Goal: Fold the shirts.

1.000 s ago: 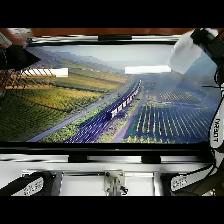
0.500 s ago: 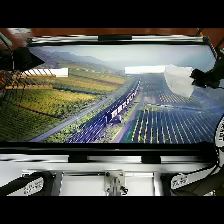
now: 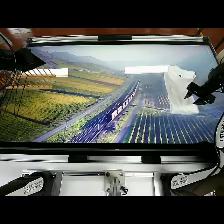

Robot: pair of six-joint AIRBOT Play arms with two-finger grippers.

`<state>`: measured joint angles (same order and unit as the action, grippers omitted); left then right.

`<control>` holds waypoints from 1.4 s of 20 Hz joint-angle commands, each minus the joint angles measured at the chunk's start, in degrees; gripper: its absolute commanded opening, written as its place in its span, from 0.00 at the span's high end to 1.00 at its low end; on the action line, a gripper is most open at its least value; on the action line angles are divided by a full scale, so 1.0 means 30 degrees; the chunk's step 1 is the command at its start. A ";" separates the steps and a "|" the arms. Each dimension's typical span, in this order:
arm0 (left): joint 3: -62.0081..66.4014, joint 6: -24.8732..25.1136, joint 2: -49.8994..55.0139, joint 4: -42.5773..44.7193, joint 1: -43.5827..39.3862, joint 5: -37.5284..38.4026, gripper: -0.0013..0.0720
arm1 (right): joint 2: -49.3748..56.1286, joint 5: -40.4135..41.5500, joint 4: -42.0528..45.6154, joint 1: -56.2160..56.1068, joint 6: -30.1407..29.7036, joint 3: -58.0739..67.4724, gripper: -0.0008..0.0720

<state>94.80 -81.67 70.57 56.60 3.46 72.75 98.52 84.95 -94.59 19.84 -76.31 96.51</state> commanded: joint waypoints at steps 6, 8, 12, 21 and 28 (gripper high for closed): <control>0.0022 0.0933 0.1282 0.4976 -0.1938 0.0481 0.94 | -0.4976 -0.6076 0.2586 -0.1362 -0.1064 0.1996 0.24; 0.0022 -0.0459 0.2565 1.0222 -0.4095 0.2397 0.94 | -0.6200 -0.8189 0.1792 -0.3832 -0.1625 0.1996 0.24; 0.0015 -0.1909 0.4976 1.3274 -0.6812 0.4437 0.02 | -0.4233 -0.1719 0.1319 -0.8437 -0.1858 0.1989 0.24; 0.0000 -0.2878 0.5428 1.1912 -0.7074 0.4269 0.01 | -0.2033 0.1545 -0.1428 -0.8816 -0.1530 0.1996 0.24; 0.0000 -0.2630 0.5421 1.0426 -0.7074 0.3971 0.01 | -0.2033 0.1545 -0.1443 -0.8816 -0.1523 0.1996 0.24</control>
<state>94.80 -90.13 86.83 89.30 -17.78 84.64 92.36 89.38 -98.67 -6.55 -80.95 102.43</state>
